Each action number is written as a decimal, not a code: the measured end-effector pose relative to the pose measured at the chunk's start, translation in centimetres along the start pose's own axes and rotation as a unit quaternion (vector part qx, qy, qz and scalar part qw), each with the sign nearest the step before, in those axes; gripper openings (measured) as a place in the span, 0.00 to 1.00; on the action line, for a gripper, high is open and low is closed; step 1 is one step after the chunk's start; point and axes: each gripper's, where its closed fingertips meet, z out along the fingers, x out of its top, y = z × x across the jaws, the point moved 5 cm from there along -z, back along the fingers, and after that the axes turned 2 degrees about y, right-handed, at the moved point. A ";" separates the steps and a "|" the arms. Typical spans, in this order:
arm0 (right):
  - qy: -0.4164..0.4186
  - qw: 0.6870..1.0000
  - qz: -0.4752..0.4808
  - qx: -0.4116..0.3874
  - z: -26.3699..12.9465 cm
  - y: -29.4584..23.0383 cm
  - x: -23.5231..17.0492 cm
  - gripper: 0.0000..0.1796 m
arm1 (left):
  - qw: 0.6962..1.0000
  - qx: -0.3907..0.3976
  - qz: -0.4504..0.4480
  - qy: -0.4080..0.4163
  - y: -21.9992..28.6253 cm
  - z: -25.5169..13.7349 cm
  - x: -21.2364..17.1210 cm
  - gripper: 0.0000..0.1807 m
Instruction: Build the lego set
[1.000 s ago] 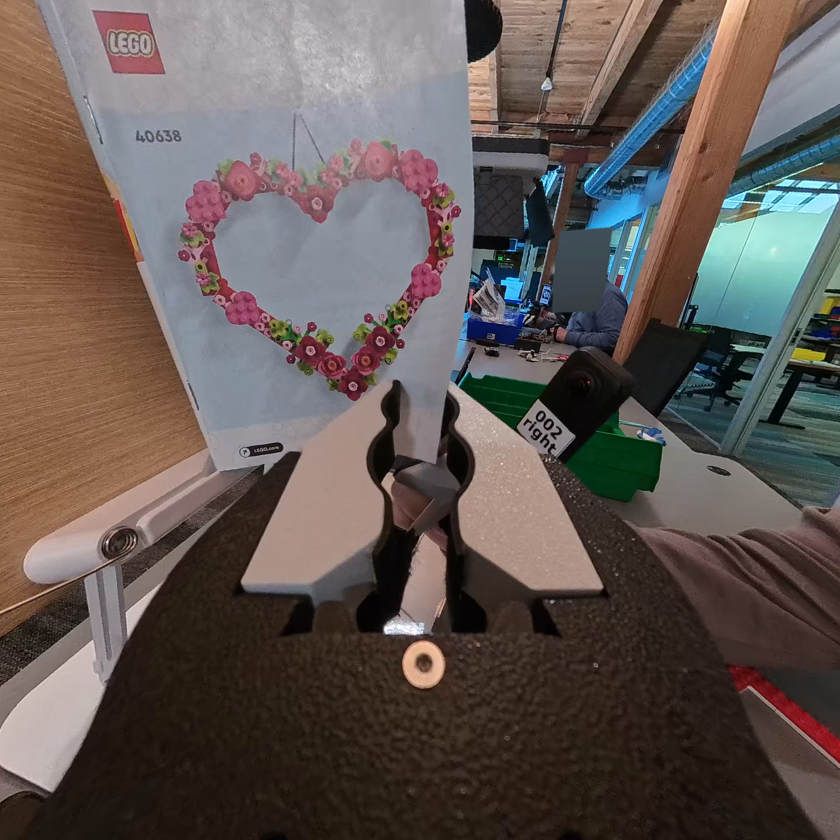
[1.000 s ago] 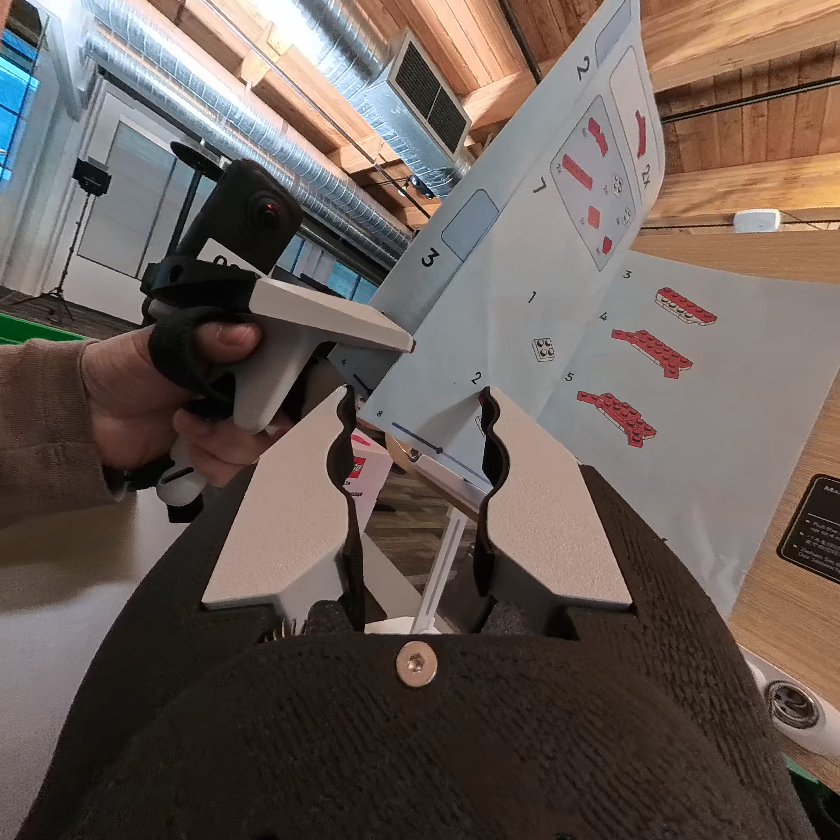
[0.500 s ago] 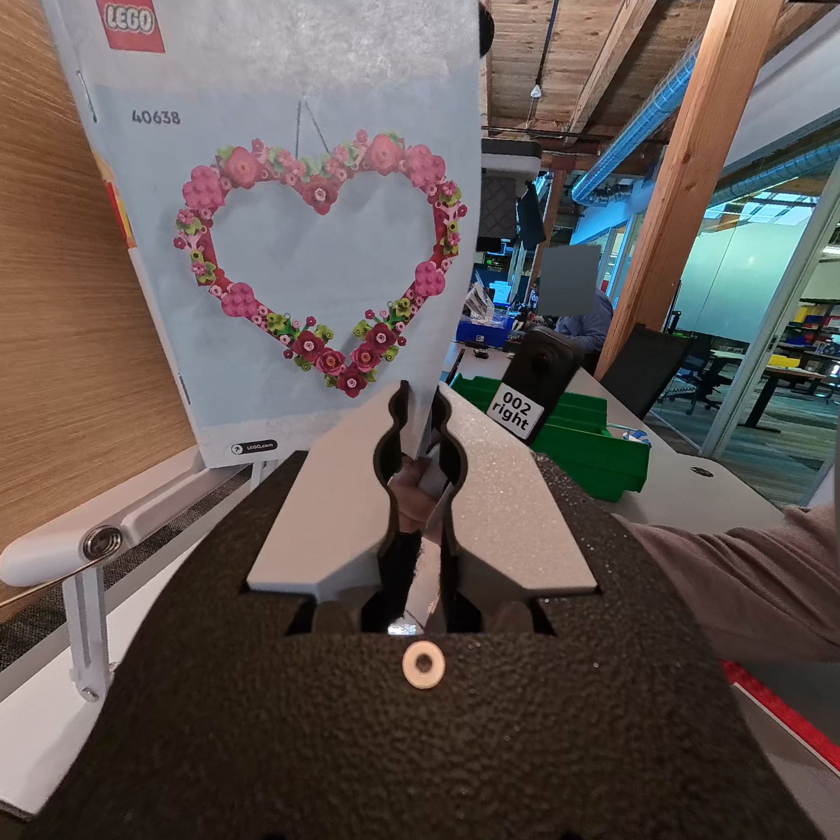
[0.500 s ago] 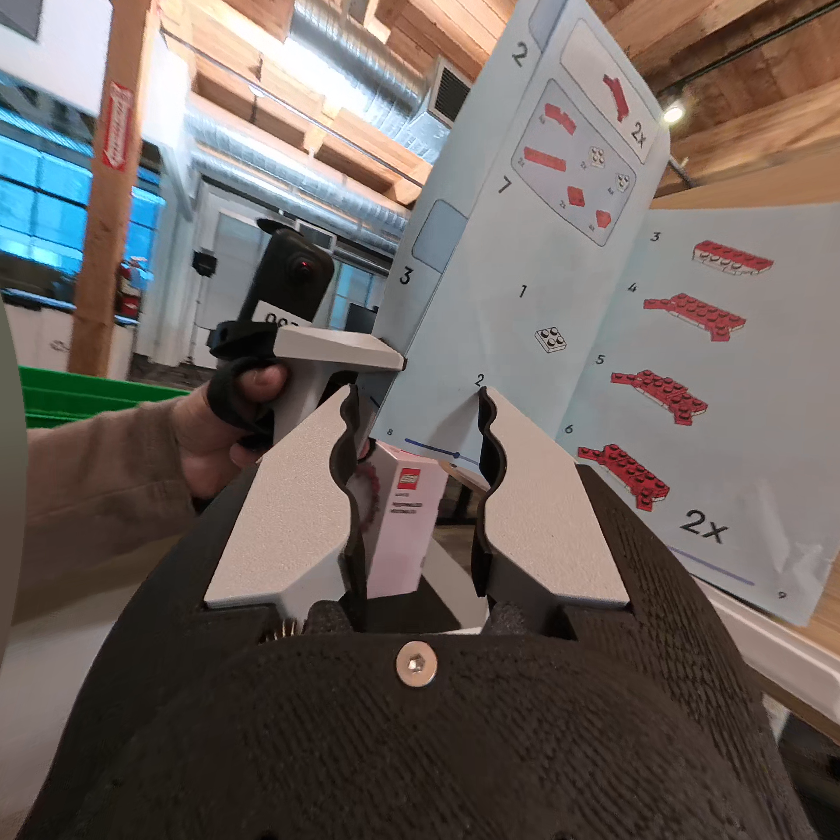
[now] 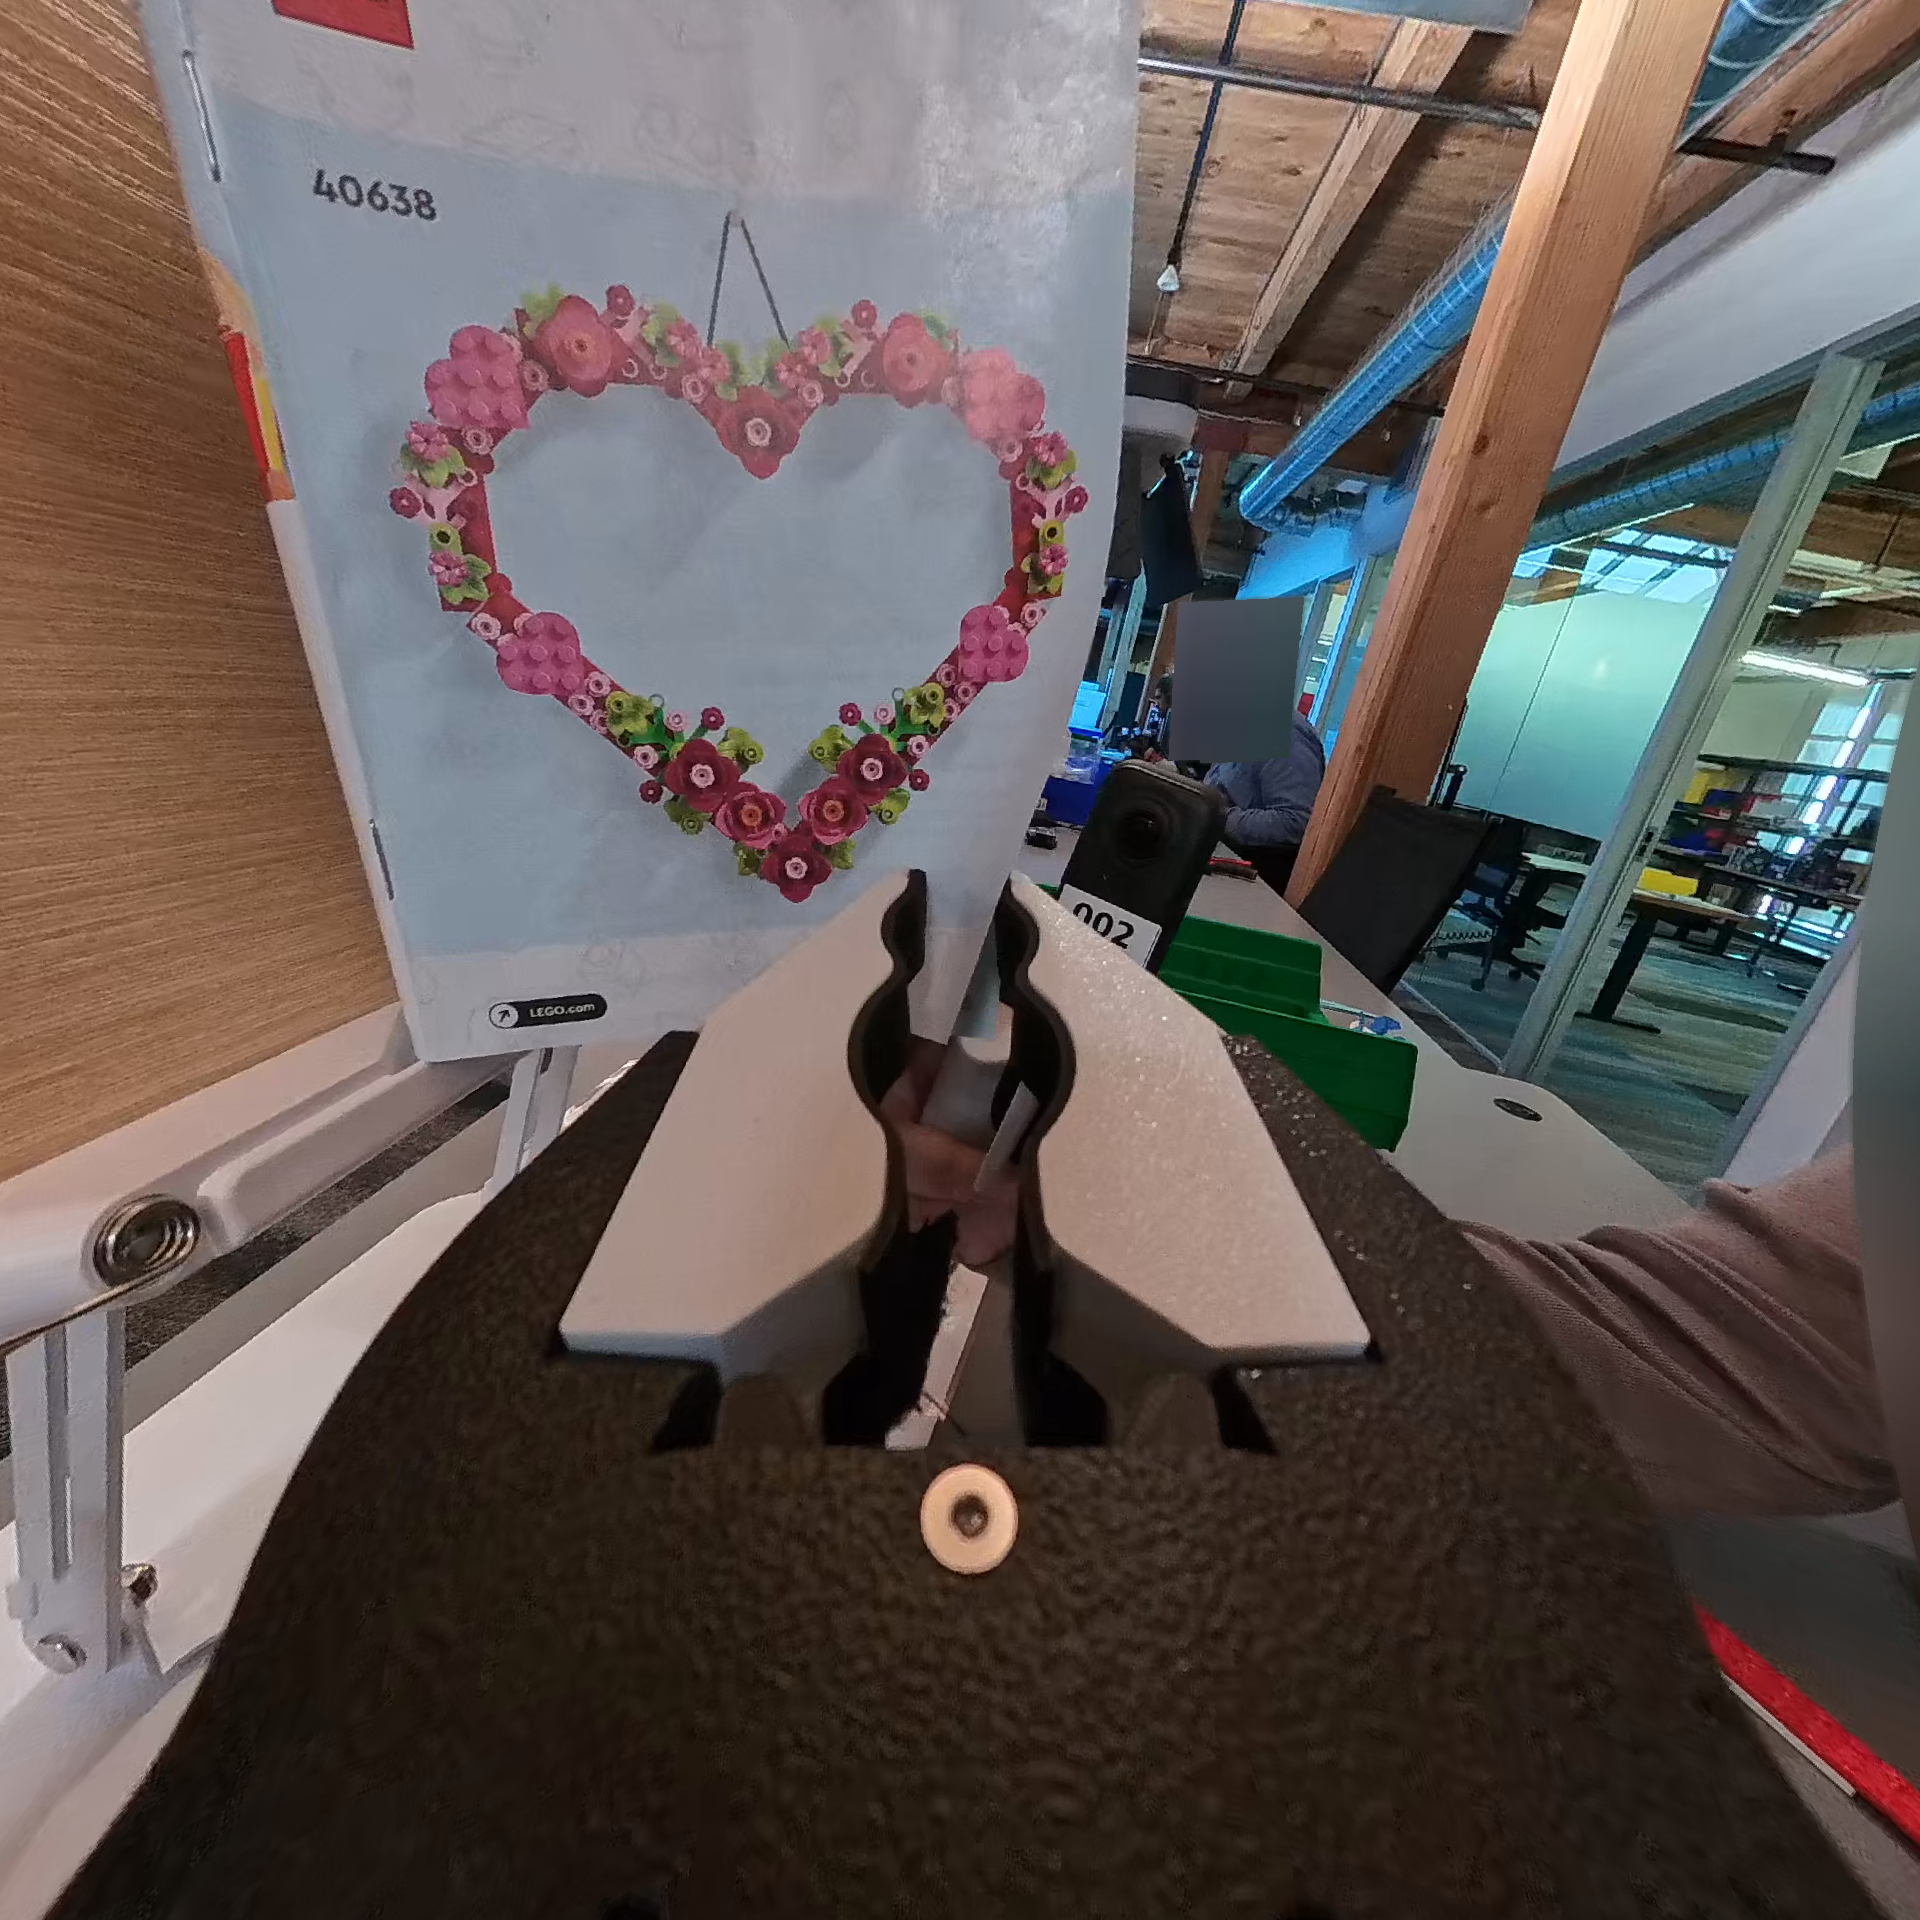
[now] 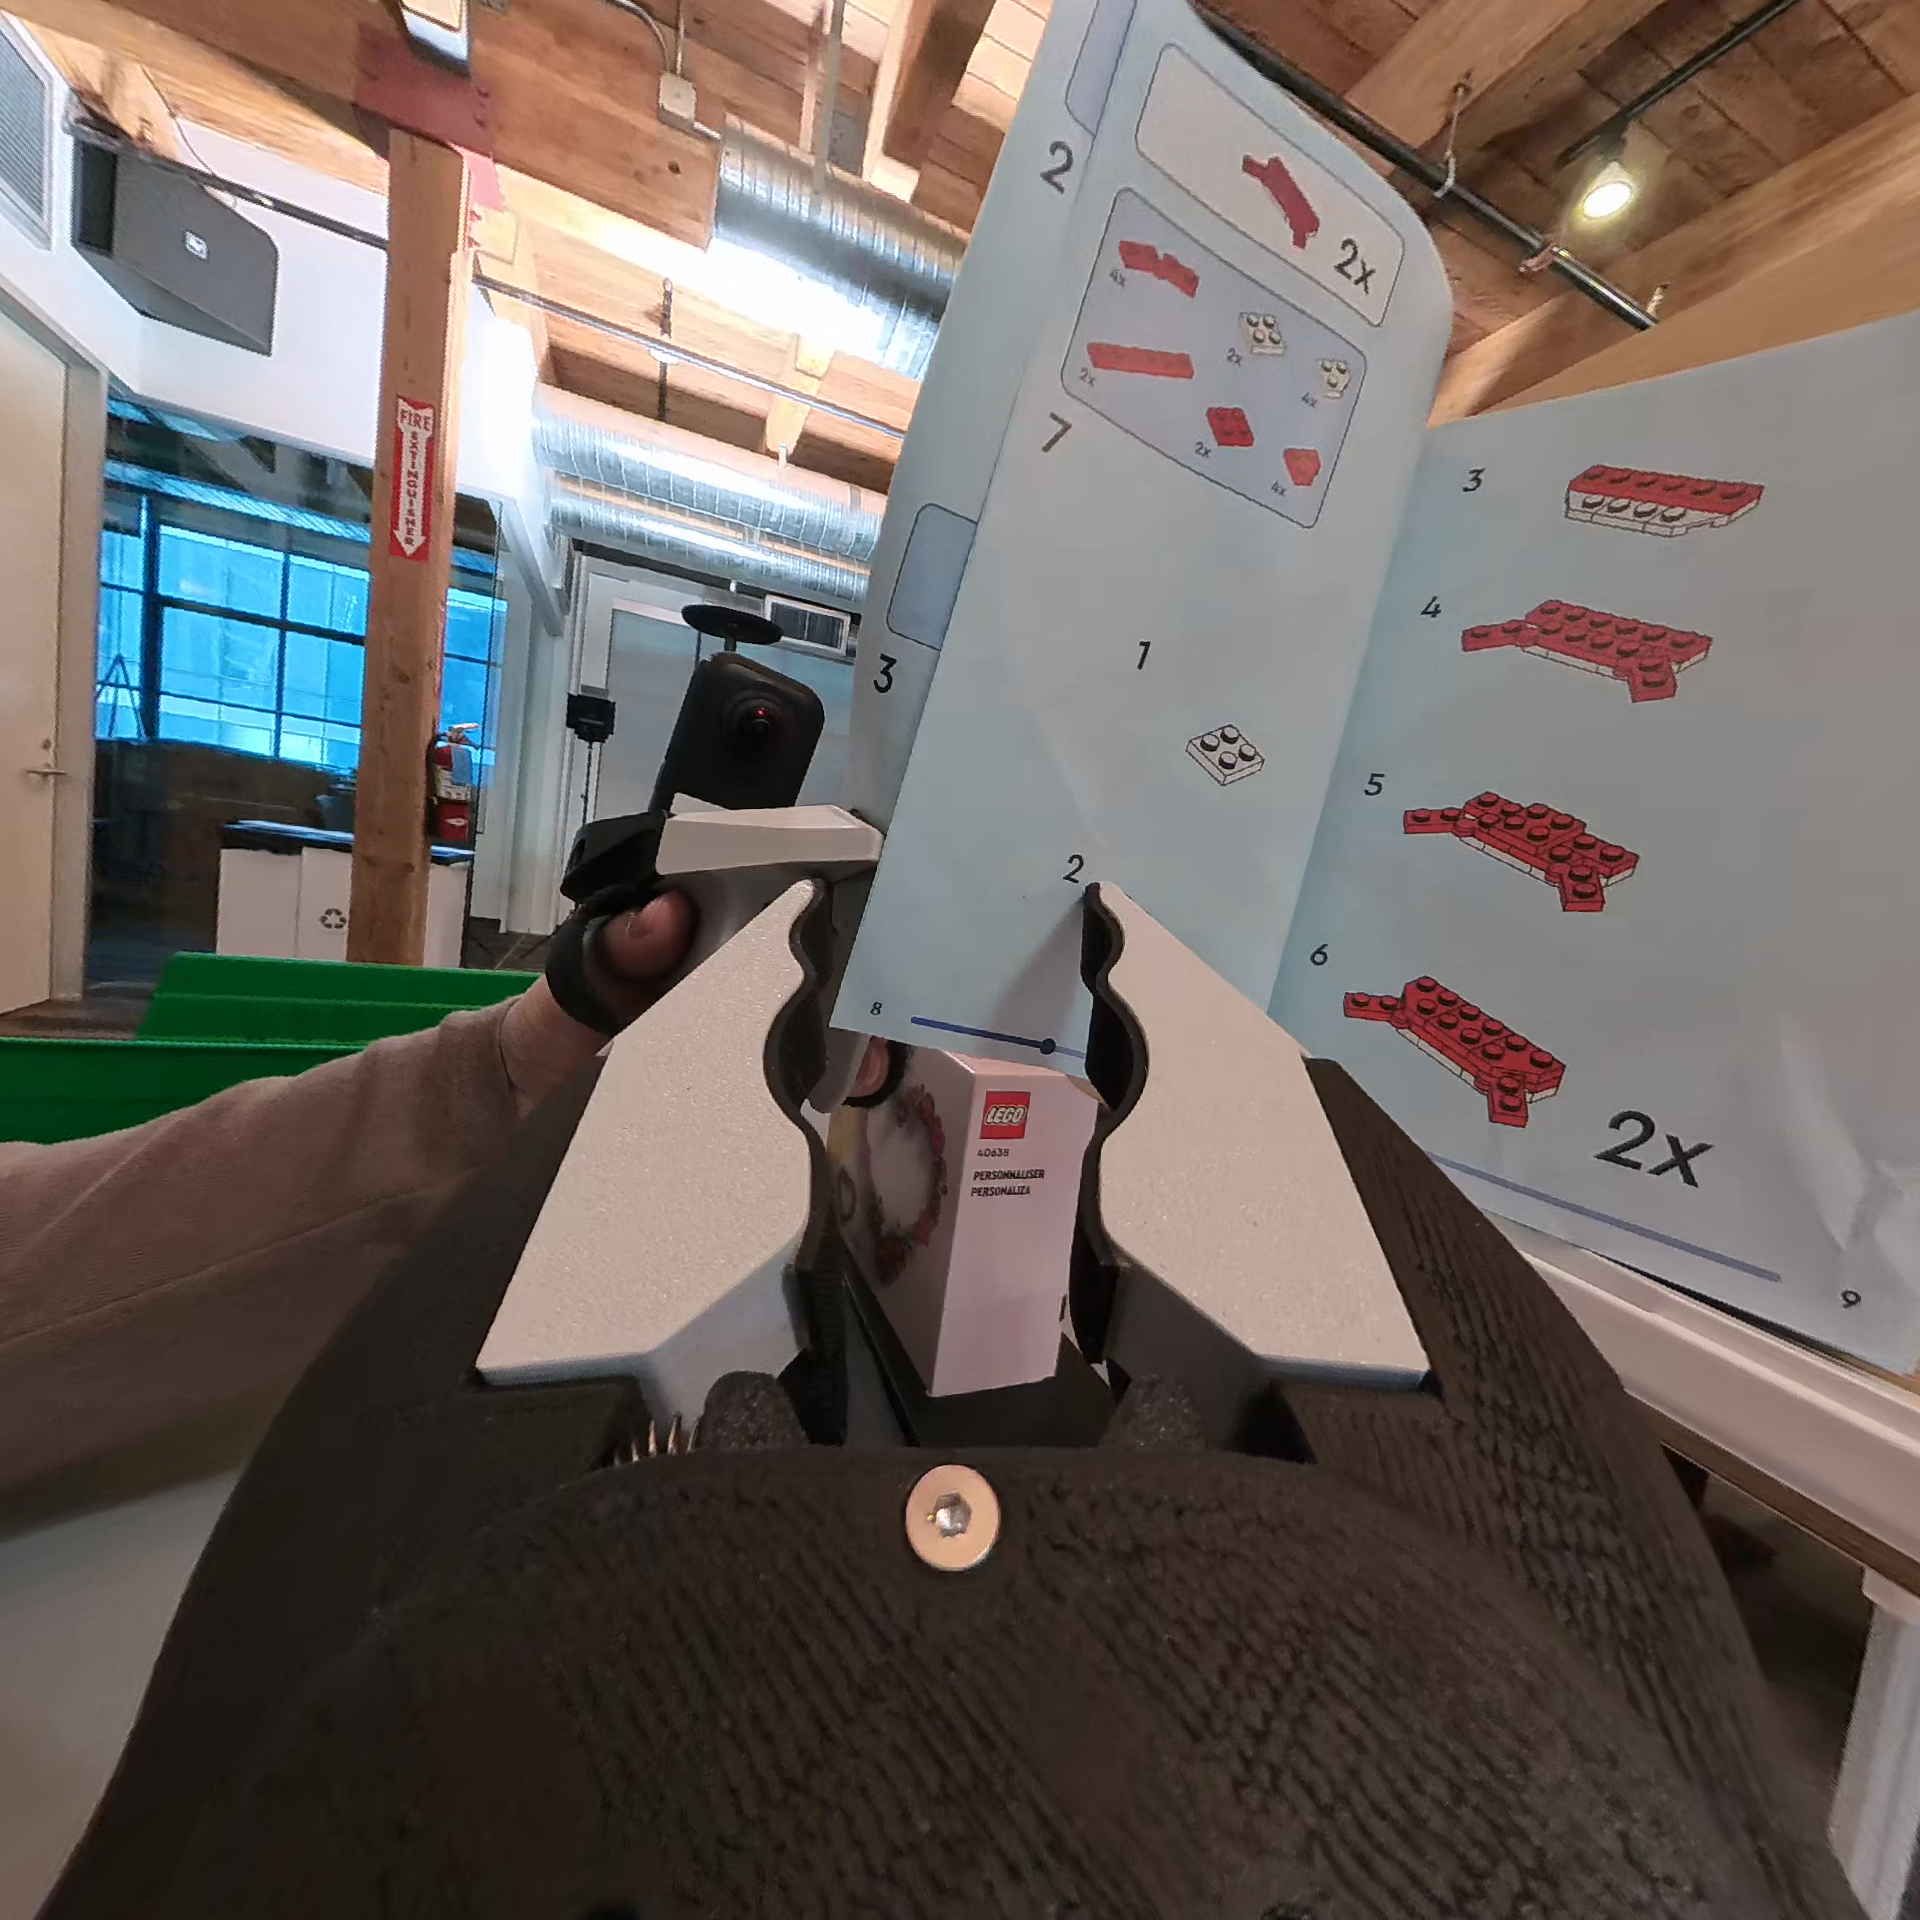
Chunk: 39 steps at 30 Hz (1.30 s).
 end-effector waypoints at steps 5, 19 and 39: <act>0.000 1.000 -0.001 0.000 0.0 0.0 0.0 0.26 | 1.000 -0.002 -0.001 0.001 0.2 0.1 0.0 0.09; -0.023 0.999 -0.030 -0.006 0.3 -0.2 -0.2 0.26 | 1.000 0.016 0.014 -0.001 0.2 0.2 0.1 0.10; -0.103 0.984 -0.142 -0.004 1.2 -1.2 -0.7 0.28 | 0.997 0.056 0.054 -0.011 0.2 -0.5 0.8 0.12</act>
